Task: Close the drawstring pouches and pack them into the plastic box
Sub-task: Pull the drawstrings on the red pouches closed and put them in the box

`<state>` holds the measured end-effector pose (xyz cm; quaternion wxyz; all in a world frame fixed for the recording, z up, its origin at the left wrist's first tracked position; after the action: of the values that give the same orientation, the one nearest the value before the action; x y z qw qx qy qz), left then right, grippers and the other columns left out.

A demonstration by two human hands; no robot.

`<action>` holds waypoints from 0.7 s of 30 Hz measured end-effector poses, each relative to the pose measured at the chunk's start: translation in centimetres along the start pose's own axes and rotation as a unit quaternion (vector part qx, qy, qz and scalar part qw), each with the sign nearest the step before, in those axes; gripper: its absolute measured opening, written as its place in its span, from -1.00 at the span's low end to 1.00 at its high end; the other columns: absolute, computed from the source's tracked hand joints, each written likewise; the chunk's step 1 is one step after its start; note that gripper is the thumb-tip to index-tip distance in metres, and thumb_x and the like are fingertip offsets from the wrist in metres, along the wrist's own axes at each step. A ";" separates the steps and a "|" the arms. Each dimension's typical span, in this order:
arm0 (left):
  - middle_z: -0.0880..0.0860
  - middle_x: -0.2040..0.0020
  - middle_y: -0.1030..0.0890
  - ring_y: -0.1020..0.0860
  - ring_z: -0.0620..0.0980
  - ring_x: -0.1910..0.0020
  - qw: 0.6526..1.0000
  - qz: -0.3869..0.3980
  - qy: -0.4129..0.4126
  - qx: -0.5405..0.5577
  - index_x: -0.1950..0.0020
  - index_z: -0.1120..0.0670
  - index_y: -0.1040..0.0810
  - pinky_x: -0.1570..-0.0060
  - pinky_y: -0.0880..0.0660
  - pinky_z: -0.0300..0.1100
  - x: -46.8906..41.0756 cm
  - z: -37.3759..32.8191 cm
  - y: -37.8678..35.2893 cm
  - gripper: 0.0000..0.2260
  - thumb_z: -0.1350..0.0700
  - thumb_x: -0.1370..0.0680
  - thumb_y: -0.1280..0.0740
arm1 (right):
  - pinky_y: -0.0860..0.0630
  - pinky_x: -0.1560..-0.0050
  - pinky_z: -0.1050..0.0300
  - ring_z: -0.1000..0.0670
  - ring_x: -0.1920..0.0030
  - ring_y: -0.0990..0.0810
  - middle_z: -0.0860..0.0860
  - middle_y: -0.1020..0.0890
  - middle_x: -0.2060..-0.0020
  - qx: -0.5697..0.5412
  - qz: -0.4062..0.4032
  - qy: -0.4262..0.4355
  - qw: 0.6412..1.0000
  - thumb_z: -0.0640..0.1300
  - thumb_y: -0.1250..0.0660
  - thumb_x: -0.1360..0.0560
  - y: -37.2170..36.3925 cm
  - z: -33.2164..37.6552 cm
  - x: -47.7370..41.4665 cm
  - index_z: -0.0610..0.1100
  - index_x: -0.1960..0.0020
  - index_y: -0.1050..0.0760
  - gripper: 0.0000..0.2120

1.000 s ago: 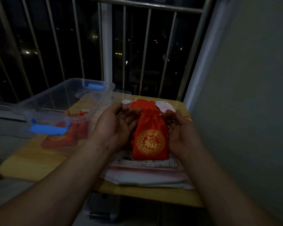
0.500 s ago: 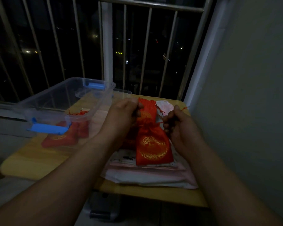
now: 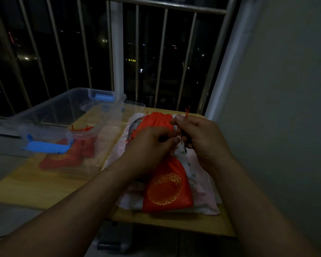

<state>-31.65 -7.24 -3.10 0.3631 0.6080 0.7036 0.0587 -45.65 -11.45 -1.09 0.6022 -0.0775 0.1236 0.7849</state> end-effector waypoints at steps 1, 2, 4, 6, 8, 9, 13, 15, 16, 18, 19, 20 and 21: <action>-0.13 0.26 -0.67 -0.60 -0.22 0.28 1.000 -0.001 0.010 0.012 0.12 -0.01 -0.67 0.30 -0.47 -0.34 0.0 0.2 0.1 -0.85 0.08 -0.64 -0.39 | -0.50 0.34 0.25 0.12 0.35 -0.58 -0.15 -0.63 0.25 0.001 -0.006 0.000 1.000 -0.04 -0.34 -0.65 0.0 -0.2 -0.1 -0.22 -0.05 -0.69 -0.74; -0.05 0.21 -0.70 -0.63 -0.16 0.25 0.999 -0.004 0.025 0.028 0.09 0.05 -0.69 0.24 -0.54 -0.23 0.0 0.3 0.2 -0.85 0.08 -0.64 -0.38 | -0.53 0.27 0.19 0.07 0.30 -0.60 -0.18 -0.63 0.22 0.003 -0.014 -0.008 1.000 -0.01 -0.34 -0.65 0.0 -0.3 -0.1 -0.23 -0.05 -0.67 -0.72; -0.03 0.19 -0.71 -0.65 -0.14 0.24 0.996 -0.017 0.056 0.063 0.05 0.06 -0.70 0.25 -0.56 -0.22 -0.1 0.6 0.4 -0.86 0.07 -0.64 -0.38 | -0.57 0.17 0.09 0.05 0.24 -0.63 -0.12 -0.66 0.21 0.013 -0.027 -0.046 0.998 0.06 -0.32 -0.65 0.0 -1.0 -0.2 -0.22 -0.05 -0.63 -0.67; -0.11 0.25 -0.69 -0.62 -0.22 0.31 0.992 -0.038 0.080 0.089 0.09 0.02 -0.70 0.32 -0.48 -0.34 -0.2 0.9 0.7 -0.85 0.06 -0.64 -0.39 | -0.58 0.12 0.08 0.08 0.21 -0.66 -0.02 -0.68 0.17 0.043 -0.019 -0.092 0.995 0.11 -0.30 -0.65 -0.1 -1.7 -0.1 -0.18 -0.07 -0.59 -0.66; -0.06 0.27 -0.68 -0.62 -0.14 0.31 0.987 -0.056 0.098 0.114 0.12 0.03 -0.69 0.28 -0.50 -0.25 -0.3 1.2 1.1 -0.83 0.03 -0.63 -0.39 | -0.60 0.06 0.04 0.00 0.09 -0.70 -0.02 -0.71 0.10 0.070 0.014 -0.123 0.990 0.14 -0.31 -0.63 -0.2 -2.3 0.2 -0.13 -0.11 -0.57 -0.67; -0.01 0.26 -0.68 -0.63 -0.05 0.30 0.984 -0.059 0.105 0.133 0.12 0.05 -0.69 0.27 -0.54 -0.17 -0.4 1.3 1.3 -0.82 0.03 -0.63 -0.39 | -0.62 0.02 0.02 -0.04 0.04 -0.71 -0.02 -0.73 0.08 0.081 0.040 -0.132 0.987 0.14 -0.33 -0.62 -0.3 -2.4 0.4 -0.11 -0.11 -0.58 -0.68; 0.10 0.38 -0.56 -0.48 -0.04 0.46 0.970 -0.069 0.128 0.197 0.06 0.17 -0.65 0.45 -0.41 -0.21 -0.4 1.2 1.5 -0.82 0.08 -0.64 -0.37 | -0.64 0.09 0.10 0.03 0.17 -0.72 -0.01 -0.74 0.17 0.096 0.105 -0.112 0.983 -0.07 -0.44 -0.58 -0.8 -2.4 1.2 -0.13 -0.06 -0.60 -0.86; 0.15 0.40 -0.50 -0.42 -0.01 0.49 0.960 -0.078 0.143 0.226 0.03 0.23 -0.61 0.50 -0.35 -0.22 -0.5 1.2 1.6 -0.81 0.10 -0.65 -0.36 | -0.55 0.20 0.15 0.06 0.26 -0.64 -0.02 -0.70 0.25 0.106 0.114 -0.106 0.982 -0.16 -0.44 -0.57 -0.8 -2.5 1.3 -0.14 -0.01 -0.60 -0.94; 0.17 0.41 -0.47 -0.40 0.00 0.50 0.957 -0.080 0.148 0.238 0.03 0.26 -0.59 0.52 -0.32 -0.22 -0.6 1.3 1.7 -0.79 0.11 -0.65 -0.36 | -0.54 0.19 0.13 0.05 0.25 -0.64 -0.04 -0.70 0.24 0.109 0.120 -0.110 0.981 -0.17 -0.44 -0.57 -0.8 -2.6 1.4 -0.13 0.00 -0.61 -0.96; 0.18 0.42 -0.45 -0.37 0.01 0.52 0.954 -0.077 0.154 0.247 0.03 0.29 -0.57 0.53 -0.30 -0.22 -0.5 1.3 1.8 -0.76 0.10 -0.66 -0.35 | -0.58 0.13 0.09 0.02 0.19 -0.67 -0.07 -0.73 0.18 0.104 0.128 -0.115 0.980 -0.17 -0.43 -0.58 -0.9 -2.7 1.3 -0.12 0.00 -0.64 -0.97; 0.18 0.43 -0.45 -0.37 0.00 0.52 0.953 -0.075 0.153 0.249 0.03 0.30 -0.56 0.53 -0.30 -0.23 -0.5 1.3 1.8 -0.76 0.10 -0.66 -0.35 | -0.59 0.09 0.07 0.02 0.16 -0.68 -0.06 -0.74 0.15 0.102 0.127 -0.110 0.981 -0.15 -0.42 -0.59 -1.0 -2.6 1.3 -0.10 0.01 -0.65 -0.96; 0.17 0.44 -0.45 -0.37 -0.01 0.54 0.953 -0.074 0.152 0.251 0.02 0.30 -0.56 0.54 -0.30 -0.24 -0.4 1.3 1.8 -0.76 0.11 -0.66 -0.35 | -0.59 0.07 0.08 0.02 0.13 -0.68 -0.05 -0.74 0.13 0.101 0.125 -0.101 0.982 -0.13 -0.40 -0.60 -1.1 -2.5 1.3 -0.07 0.03 -0.65 -0.94; 0.17 0.44 -0.46 -0.38 -0.02 0.54 0.953 -0.074 0.150 0.254 0.02 0.29 -0.57 0.54 -0.31 -0.25 -0.4 1.3 1.8 -0.77 0.11 -0.66 -0.35 | -0.57 0.06 0.10 0.04 0.12 -0.68 -0.03 -0.74 0.12 0.097 0.122 -0.091 0.984 -0.11 -0.39 -0.60 -1.2 -2.5 1.4 -0.04 0.06 -0.66 -0.91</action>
<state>-29.46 -7.63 -2.90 0.0899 0.6103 0.7849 -0.0583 -44.92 -10.60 -3.95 0.5151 0.0687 0.1526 0.8406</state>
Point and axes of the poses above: each hand's wrist, its own x-axis away from the middle knuckle, its own y-axis out of the back of the hand, z = x × y, the point moved 4 cm from there along -x, towards the middle knuckle
